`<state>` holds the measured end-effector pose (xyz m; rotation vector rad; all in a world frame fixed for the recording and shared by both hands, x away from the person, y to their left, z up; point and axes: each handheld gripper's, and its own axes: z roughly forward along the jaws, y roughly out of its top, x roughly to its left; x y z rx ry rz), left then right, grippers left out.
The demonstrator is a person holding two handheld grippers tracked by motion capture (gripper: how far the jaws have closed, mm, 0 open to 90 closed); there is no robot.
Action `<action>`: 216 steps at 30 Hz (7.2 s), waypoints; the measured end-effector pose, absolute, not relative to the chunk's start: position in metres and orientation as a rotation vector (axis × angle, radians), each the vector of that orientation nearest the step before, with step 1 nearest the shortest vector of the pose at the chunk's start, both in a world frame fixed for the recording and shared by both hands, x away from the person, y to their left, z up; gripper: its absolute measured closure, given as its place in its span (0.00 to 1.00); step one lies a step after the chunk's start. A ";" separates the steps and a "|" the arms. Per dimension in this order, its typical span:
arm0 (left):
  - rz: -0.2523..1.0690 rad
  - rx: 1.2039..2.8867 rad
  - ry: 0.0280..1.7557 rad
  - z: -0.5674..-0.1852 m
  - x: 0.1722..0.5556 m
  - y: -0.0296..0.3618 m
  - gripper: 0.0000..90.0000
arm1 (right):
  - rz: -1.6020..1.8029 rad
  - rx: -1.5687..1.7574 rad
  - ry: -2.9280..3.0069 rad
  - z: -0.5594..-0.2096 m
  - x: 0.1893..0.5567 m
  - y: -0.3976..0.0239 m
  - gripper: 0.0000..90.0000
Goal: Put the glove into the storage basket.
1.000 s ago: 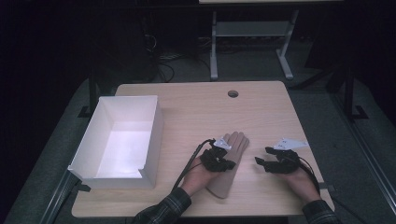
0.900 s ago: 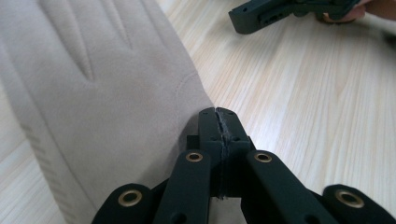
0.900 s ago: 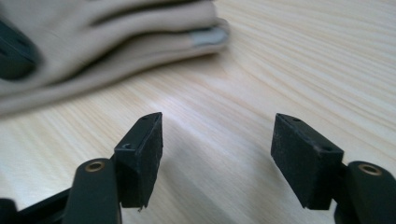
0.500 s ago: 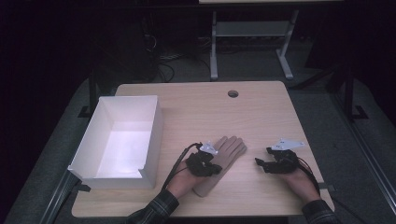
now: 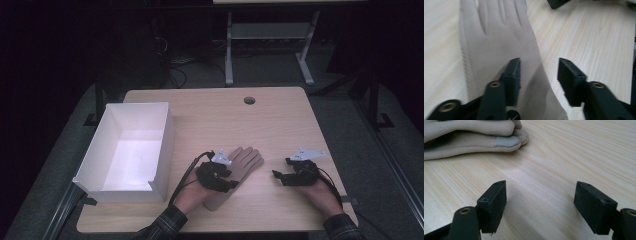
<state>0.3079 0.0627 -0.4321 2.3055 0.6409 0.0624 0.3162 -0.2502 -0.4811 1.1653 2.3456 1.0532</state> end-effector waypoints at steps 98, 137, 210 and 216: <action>0.255 2.213 0.828 -0.298 0.339 0.139 0.72 | 1.056 1.167 2.342 -0.481 0.317 -0.248 0.28; 0.458 2.070 1.321 -0.353 0.347 0.311 0.72 | 1.056 1.165 2.342 -0.481 0.317 -0.248 0.28; 0.212 2.110 0.869 -0.346 0.327 0.108 0.27 | 1.056 1.165 2.342 -0.481 0.317 -0.248 0.28; 0.197 2.157 0.827 -0.381 0.318 0.087 0.27 | 1.055 1.162 2.346 -0.481 0.317 -0.248 0.28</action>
